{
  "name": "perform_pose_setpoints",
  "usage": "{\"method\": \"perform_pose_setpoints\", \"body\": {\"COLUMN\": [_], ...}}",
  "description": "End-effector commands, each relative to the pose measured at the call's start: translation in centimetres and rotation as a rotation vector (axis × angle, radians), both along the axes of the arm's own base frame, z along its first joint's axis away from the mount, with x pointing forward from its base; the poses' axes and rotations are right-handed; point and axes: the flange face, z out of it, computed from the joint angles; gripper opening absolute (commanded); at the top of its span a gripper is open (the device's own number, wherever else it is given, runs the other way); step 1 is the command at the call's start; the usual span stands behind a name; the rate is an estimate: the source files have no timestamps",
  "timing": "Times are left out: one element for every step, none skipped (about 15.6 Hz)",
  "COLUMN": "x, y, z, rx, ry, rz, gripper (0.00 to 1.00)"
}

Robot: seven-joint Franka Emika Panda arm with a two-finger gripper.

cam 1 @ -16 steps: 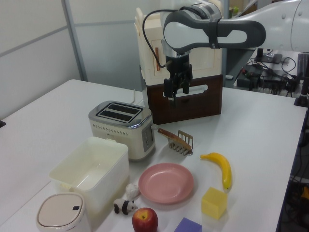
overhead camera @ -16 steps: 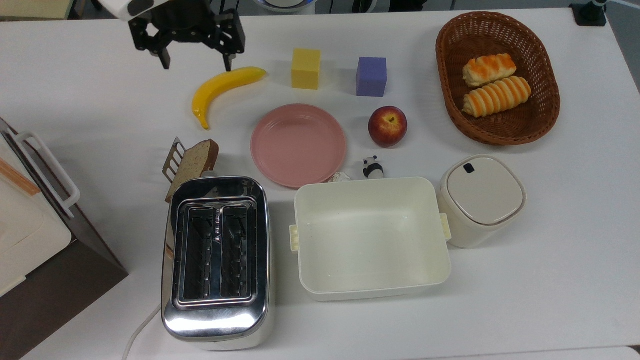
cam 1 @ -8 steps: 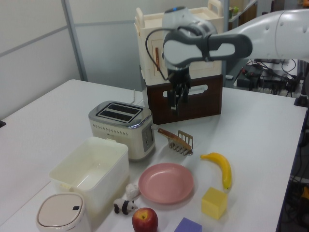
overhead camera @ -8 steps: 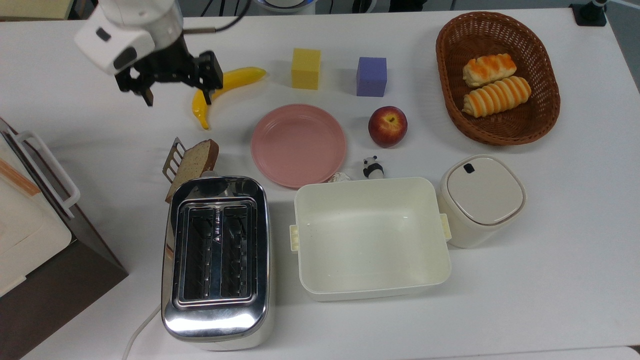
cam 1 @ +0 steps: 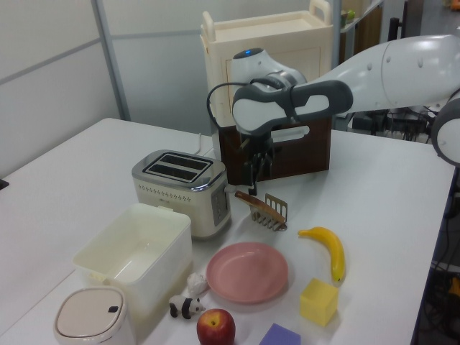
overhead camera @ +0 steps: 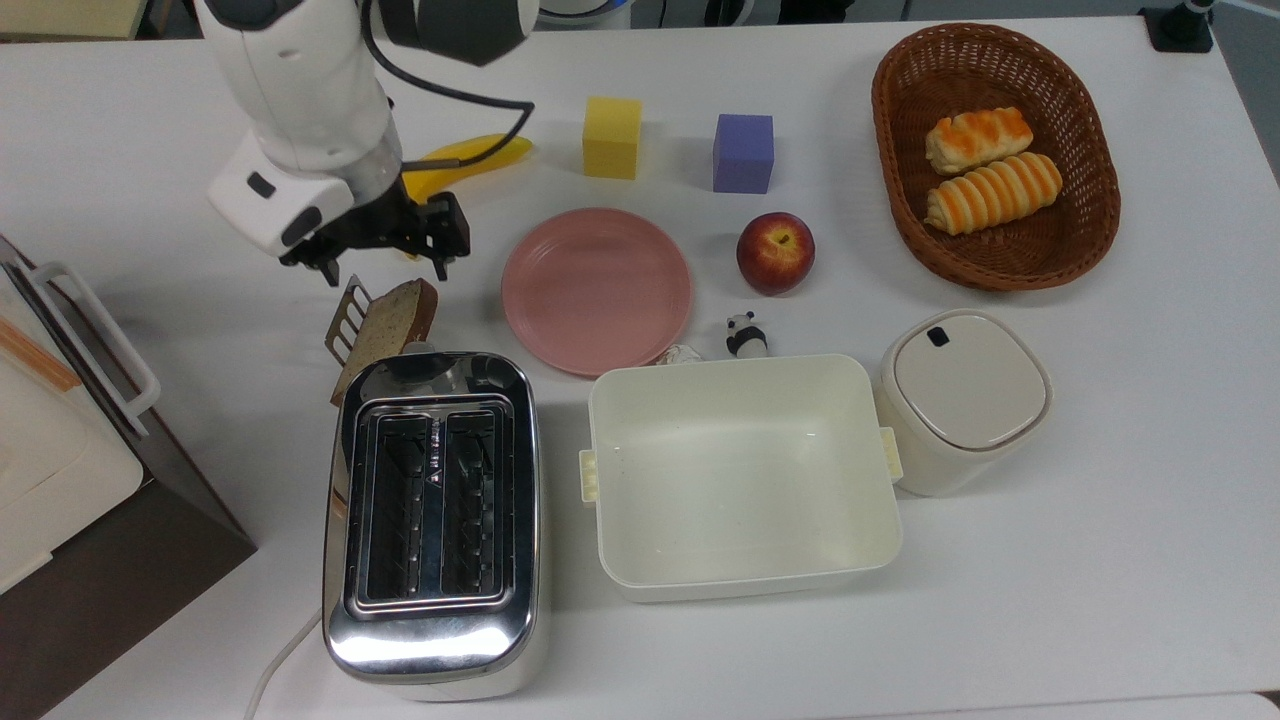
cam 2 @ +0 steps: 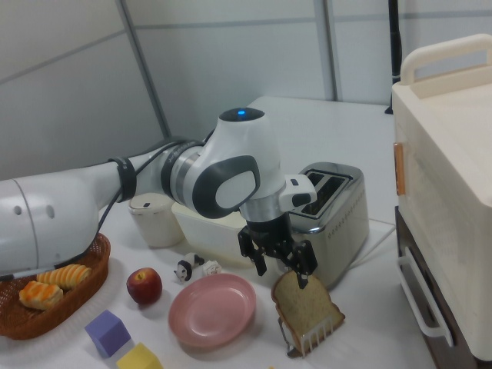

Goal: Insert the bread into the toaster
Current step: 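Close the gripper on the top edge of the toast slice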

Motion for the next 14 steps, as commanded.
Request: {"method": "perform_pose_setpoints", "body": {"x": [0.9,1.2,1.4,1.5,1.5,1.4,1.4,1.4,1.4,1.2,0.9,0.7,0.5,0.3], "y": [1.6,2.2,2.7,2.8,2.7,2.6,2.4,2.1,1.7,0.9,-0.4,-1.0,-1.8,-2.4], "z": [-2.3,-2.9,-3.1,-3.8,-3.9,-3.9,-3.6,-3.4,-3.2,-3.0,-2.3,-1.8,-1.3,-0.6], "rx": [-0.036,-0.040,-0.041,-0.041,-0.045,-0.050,-0.053,-0.054,-0.055,-0.055,-0.055,-0.057,-0.059,-0.060], "ry": [-0.013,-0.011,-0.015,-0.009,-0.006,-0.005,-0.009,-0.010,-0.013,-0.010,-0.014,-0.020,-0.025,-0.033], "rz": [-0.006,-0.003,0.001,0.003,0.006,0.015,0.017,0.014,0.021,0.029,0.029,0.024,0.012,0.008], "gripper": [1.00,1.00,0.99,0.89,0.68,0.46,0.26,0.12,0.03,0.00,0.00,0.00,0.00,0.00]}}
